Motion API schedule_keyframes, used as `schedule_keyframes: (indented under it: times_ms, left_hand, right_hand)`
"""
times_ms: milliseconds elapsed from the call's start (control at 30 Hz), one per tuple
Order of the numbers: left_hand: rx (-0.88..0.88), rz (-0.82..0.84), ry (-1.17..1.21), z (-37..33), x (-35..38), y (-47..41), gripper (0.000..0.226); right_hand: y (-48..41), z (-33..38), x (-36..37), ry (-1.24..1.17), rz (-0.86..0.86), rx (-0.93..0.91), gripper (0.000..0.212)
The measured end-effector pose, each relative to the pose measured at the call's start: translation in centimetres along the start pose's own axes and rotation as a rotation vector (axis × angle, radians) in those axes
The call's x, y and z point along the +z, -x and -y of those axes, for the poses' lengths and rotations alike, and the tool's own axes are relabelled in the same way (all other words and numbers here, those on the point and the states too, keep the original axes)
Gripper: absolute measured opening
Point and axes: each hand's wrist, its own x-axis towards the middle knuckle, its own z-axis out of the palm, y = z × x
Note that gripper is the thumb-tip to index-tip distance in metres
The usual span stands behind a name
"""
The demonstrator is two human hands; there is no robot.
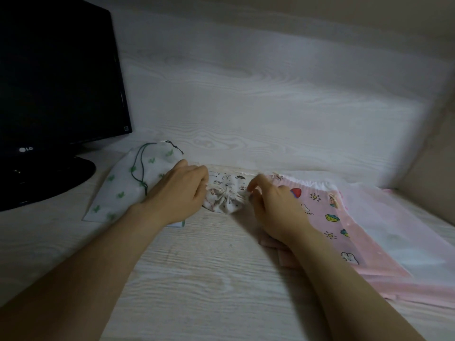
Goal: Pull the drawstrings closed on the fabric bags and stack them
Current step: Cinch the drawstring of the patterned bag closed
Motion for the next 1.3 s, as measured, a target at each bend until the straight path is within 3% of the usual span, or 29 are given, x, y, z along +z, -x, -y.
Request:
schedule_keyframes:
  times_ms: [233, 400, 500, 667, 833, 933, 1033, 1167, 1300]
  left_hand:
    - [0.026, -0.134, -0.119, 0.3, 0.5, -0.4, 0.007]
    - [-0.12, -0.147, -0.11, -1.1, -0.2, -0.1, 0.015]
    - [-0.112, -0.191, 0.041, -1.9, -0.3, -0.1, 0.012]
    - [-0.133, -0.249, 0.347, -3.4, 0.2, -0.4, 0.019]
    - [-0.171, -0.099, 0.439, -3.8, 0.8, -0.4, 0.022]
    - [-0.186, -0.033, 0.457, -3.5, 0.7, -0.3, 0.032]
    - [-0.214, 0.069, 0.511, -3.6, 0.6, -0.5, 0.045]
    - [-0.222, 0.121, 0.623, -3.7, 1.0, -0.5, 0.052]
    - [-0.254, 0.134, 0.701, -3.6, 1.0, -0.7, 0.059]
  right_hand:
    - [0.1, 2.1, -1.2, 0.008, 0.131, -0.083, 0.044]
    - [0.1, 2.3, -1.0, 0.001, 0.043, -0.098, 0.024]
    - [-0.2, 2.3, -0.6, -0.097, 0.035, -0.106, 0.02]
    - [0.1, 2.8, -0.3, -0.131, 0.215, -0.069, 0.016]
    - [0.0, 2.7, -0.3, -0.132, 0.21, 0.02, 0.013]
    - [-0.3, 2.0, -0.4, -0.096, 0.074, 0.114, 0.025]
    - [-0.4, 1.4, -0.7, -0.149, -0.035, 0.199, 0.02]
    - [-0.3, 1.5, -0.9, -0.25, -0.049, 0.284, 0.013]
    - [-0.5, 2.1, -0.8, -0.532, -0.031, 0.348, 0.018]
